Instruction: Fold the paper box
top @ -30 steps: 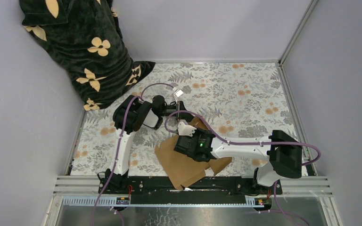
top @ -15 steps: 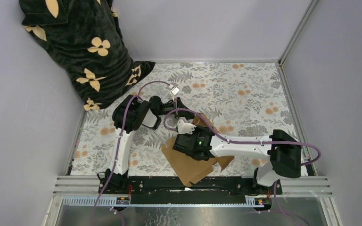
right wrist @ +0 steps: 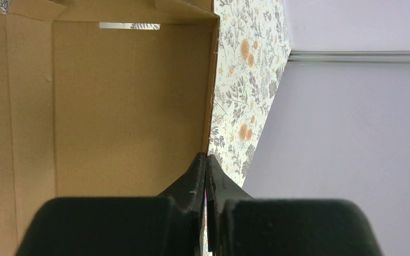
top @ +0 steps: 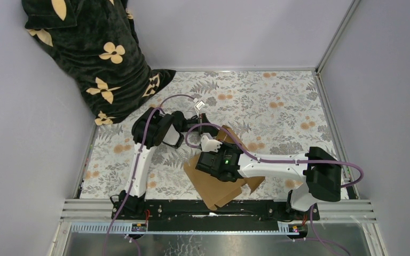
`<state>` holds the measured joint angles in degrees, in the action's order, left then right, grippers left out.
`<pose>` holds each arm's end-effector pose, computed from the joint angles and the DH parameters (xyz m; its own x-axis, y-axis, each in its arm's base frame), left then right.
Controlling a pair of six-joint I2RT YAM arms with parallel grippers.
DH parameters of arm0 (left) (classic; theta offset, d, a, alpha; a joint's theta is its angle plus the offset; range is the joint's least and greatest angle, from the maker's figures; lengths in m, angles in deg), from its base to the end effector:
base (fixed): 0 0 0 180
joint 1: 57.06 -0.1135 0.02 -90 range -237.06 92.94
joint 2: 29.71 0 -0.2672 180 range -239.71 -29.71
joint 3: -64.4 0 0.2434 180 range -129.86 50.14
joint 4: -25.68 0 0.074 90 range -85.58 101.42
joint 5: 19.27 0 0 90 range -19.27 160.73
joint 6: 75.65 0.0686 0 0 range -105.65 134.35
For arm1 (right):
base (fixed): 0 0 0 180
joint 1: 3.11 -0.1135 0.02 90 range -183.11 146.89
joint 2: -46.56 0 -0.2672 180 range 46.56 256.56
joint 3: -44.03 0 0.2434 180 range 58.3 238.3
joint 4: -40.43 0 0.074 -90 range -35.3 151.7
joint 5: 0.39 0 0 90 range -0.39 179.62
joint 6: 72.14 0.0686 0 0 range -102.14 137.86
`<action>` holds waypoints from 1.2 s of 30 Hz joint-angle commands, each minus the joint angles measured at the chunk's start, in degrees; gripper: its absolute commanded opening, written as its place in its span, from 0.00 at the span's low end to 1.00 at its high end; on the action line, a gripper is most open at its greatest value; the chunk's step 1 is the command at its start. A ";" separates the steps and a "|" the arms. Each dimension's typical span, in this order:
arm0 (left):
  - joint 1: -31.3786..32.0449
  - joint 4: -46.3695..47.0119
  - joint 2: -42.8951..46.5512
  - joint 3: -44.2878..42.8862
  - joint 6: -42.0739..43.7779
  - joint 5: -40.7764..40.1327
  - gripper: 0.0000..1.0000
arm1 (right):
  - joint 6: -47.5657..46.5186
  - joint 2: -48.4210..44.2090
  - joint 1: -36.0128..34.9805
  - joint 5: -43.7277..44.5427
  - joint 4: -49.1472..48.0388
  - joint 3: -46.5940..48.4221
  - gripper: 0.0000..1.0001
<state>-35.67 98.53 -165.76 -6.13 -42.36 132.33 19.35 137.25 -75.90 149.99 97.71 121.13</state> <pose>0.3681 -0.2090 0.0910 -0.7589 -0.1297 -0.6382 0.6404 0.0295 -0.7675 0.1443 0.2643 0.2215 -0.2895 -0.8913 -0.3490 -0.3804 0.4417 -0.8125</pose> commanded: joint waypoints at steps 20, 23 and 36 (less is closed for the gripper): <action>0.07 5.17 1.19 1.14 3.13 2.86 0.10 | 2.85 -0.97 0.29 3.27 5.77 3.11 0.02; 0.06 5.26 1.17 0.49 2.66 3.45 0.02 | 3.23 -0.65 0.28 3.36 6.84 3.95 0.02; -0.38 5.25 2.71 0.37 3.80 4.79 0.03 | 3.83 0.20 0.22 3.31 8.64 5.33 0.02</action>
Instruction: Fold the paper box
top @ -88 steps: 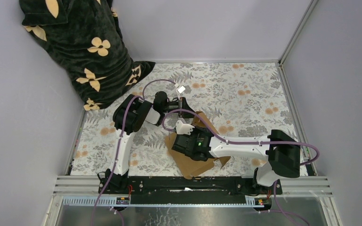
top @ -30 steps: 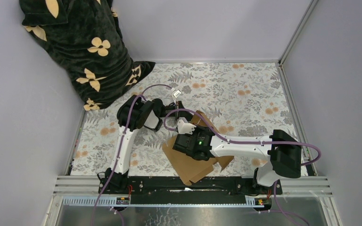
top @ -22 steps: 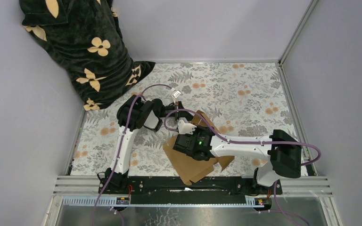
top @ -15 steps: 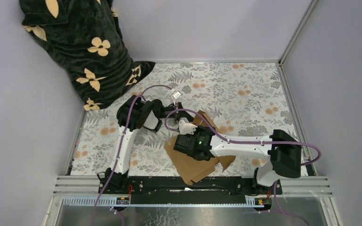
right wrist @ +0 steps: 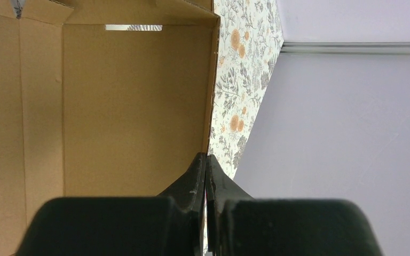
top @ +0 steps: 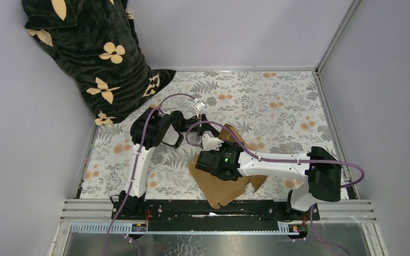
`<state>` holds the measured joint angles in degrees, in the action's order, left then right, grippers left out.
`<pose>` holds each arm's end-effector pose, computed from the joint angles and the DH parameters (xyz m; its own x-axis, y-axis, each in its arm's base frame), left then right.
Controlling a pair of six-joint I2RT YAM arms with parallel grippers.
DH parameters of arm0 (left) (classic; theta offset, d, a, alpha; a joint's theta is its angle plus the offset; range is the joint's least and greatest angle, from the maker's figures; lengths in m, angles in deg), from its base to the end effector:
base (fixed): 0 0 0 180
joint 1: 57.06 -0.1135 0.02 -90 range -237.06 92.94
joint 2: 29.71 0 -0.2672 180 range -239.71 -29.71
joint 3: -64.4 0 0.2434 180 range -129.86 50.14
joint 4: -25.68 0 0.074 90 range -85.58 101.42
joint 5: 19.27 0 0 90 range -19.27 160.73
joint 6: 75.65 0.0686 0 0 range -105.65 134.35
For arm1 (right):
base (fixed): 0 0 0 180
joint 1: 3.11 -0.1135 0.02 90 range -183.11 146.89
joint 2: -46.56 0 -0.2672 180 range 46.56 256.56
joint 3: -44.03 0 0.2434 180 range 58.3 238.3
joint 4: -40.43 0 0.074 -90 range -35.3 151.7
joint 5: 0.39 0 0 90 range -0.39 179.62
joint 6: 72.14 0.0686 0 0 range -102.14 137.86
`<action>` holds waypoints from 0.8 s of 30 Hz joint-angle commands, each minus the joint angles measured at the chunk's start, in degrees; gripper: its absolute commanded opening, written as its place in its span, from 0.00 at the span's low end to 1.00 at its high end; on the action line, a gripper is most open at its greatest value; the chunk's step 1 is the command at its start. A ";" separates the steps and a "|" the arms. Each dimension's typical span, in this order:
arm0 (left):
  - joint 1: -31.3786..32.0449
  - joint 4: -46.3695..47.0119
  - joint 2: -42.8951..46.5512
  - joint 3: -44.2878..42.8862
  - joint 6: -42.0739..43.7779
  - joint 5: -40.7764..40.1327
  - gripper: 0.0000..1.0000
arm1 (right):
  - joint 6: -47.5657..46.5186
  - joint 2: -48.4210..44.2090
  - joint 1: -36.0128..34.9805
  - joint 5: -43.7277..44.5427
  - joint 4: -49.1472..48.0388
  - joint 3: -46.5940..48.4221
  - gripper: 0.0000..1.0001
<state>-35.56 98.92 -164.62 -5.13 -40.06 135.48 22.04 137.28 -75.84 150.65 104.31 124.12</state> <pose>0.3609 -0.2088 0.0956 -0.7310 -0.0849 -0.6771 0.6796 -0.0009 -0.7336 0.1438 0.2603 0.2325 -0.3140 -0.8910 -0.3278 -0.3711 0.4330 -0.8215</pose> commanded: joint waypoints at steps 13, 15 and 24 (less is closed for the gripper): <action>-1.04 4.78 3.86 3.17 4.40 1.98 0.40 | 2.49 0.17 0.04 2.16 1.88 2.21 0.02; -1.02 4.78 3.59 3.36 4.72 2.44 0.40 | 2.45 1.05 -0.03 2.83 2.22 2.21 0.02; -0.35 4.78 3.63 2.84 5.60 4.25 0.42 | 2.90 4.64 -1.60 4.55 3.69 3.18 0.02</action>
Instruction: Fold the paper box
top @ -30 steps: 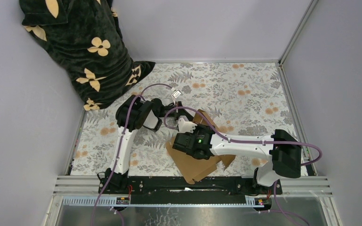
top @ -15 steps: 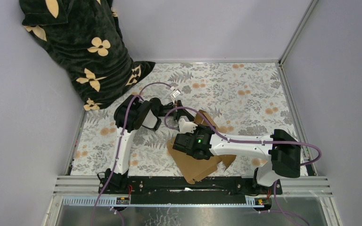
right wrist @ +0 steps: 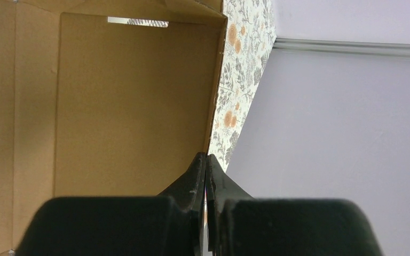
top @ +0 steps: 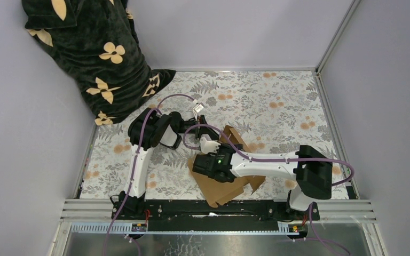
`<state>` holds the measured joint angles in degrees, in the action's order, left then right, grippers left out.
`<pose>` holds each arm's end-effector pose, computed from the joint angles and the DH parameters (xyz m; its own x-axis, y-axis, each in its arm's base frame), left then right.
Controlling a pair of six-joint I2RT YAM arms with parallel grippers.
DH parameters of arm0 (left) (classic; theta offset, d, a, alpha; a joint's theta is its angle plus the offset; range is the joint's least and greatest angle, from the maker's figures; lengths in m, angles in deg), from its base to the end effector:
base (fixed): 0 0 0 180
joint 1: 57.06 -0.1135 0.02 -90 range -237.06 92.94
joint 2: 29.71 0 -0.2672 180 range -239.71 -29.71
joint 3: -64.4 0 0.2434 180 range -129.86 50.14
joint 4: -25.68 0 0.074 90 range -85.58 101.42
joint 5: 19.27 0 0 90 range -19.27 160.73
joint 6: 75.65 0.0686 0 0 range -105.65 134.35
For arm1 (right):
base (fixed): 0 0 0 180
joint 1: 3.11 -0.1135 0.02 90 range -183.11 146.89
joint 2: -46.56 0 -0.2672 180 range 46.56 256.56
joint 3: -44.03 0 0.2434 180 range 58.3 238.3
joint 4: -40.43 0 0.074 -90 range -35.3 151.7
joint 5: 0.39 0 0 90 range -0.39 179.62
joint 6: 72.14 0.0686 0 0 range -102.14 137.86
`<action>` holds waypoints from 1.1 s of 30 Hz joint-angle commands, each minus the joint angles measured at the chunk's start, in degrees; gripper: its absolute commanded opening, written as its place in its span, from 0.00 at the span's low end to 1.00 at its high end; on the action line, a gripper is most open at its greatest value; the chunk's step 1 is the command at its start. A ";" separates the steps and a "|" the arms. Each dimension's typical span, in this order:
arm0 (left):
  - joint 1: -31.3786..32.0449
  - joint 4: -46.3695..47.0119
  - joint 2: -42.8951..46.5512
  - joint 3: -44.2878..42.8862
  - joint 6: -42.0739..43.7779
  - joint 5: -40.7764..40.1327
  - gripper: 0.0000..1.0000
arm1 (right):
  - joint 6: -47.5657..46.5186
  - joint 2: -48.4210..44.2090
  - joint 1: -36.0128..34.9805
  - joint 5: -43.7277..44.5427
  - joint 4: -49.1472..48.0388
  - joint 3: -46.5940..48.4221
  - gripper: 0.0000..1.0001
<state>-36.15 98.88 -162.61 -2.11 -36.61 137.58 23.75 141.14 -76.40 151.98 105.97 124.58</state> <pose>0.3508 -0.2016 0.0982 -0.7016 -0.0588 -0.7101 0.7116 -0.0068 -0.7026 0.1435 0.2666 0.2168 -0.3221 -0.9075 -0.2695 -0.3669 0.3821 -0.8481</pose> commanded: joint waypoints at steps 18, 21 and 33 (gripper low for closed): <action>2.63 4.82 0.23 -5.14 1.70 2.86 0.45 | 2.87 2.70 -2.73 3.82 5.07 3.59 0.02; 2.63 4.82 0.21 -5.25 1.30 2.70 0.48 | 2.64 3.03 -2.77 4.13 4.81 3.33 0.02; 1.62 4.82 0.51 -4.85 0.92 3.58 0.51 | 4.78 7.01 -4.81 5.98 7.99 4.87 0.02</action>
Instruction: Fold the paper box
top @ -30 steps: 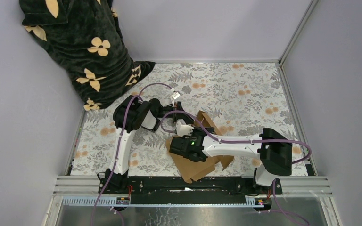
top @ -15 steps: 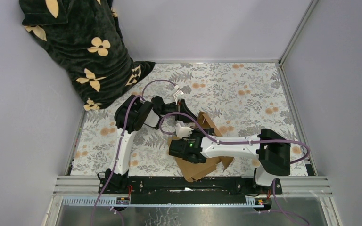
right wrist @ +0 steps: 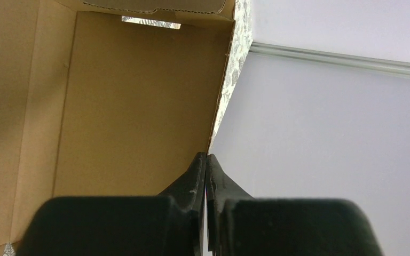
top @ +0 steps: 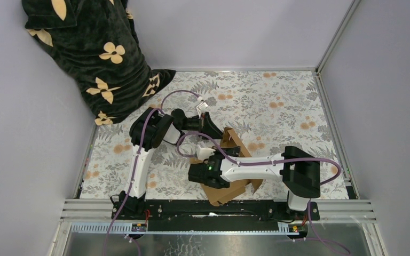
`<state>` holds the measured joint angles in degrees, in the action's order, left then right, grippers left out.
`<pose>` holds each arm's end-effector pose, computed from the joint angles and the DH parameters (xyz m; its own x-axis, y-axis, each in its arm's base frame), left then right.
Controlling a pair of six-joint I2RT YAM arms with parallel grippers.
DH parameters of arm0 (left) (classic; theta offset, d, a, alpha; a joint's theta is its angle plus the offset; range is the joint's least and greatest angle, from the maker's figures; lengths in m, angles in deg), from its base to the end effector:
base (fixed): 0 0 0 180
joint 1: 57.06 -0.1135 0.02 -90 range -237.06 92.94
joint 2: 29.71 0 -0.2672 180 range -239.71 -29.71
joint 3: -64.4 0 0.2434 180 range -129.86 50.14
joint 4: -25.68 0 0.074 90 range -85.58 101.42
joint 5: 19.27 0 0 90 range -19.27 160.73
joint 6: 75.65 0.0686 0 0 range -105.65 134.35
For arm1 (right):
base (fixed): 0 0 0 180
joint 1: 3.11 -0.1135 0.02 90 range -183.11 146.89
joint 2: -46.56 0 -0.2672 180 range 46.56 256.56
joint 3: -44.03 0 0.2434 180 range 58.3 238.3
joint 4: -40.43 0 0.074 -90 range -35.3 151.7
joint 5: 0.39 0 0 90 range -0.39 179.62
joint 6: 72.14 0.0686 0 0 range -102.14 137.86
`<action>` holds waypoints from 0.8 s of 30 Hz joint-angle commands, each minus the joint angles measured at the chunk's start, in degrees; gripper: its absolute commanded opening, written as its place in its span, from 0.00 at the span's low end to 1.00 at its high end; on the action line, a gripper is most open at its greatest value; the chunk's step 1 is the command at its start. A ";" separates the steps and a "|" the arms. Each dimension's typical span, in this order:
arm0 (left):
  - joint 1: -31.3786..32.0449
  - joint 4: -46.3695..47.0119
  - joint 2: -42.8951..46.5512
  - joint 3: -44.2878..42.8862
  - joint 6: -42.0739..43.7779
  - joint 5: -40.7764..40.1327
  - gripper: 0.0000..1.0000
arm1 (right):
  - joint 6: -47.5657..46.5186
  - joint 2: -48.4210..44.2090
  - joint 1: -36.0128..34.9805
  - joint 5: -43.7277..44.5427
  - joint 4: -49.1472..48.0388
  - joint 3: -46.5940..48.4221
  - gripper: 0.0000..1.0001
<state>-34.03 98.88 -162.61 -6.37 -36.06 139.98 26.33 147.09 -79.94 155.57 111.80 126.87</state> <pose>0.3542 -0.2203 0.1129 -0.6451 -0.0225 -0.7638 0.7628 -0.0789 -0.6419 0.1299 0.2802 0.2003 -0.2832 -0.9471 -0.1507 -0.3554 0.2496 -0.9008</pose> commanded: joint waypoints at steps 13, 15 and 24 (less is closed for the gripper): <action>-0.95 4.82 0.45 0.82 0.73 1.26 0.51 | 5.85 5.63 -2.33 5.29 5.67 3.70 0.02; -0.88 4.82 0.38 1.16 0.89 1.31 0.51 | 6.98 6.40 -2.61 5.96 6.74 4.03 0.02; -0.61 4.82 0.61 2.31 1.70 1.56 0.51 | 11.04 7.94 -3.58 6.17 9.05 5.23 0.02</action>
<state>-34.62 98.90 -162.61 -5.09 -36.02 140.42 33.58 154.63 -82.66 160.66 119.39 129.74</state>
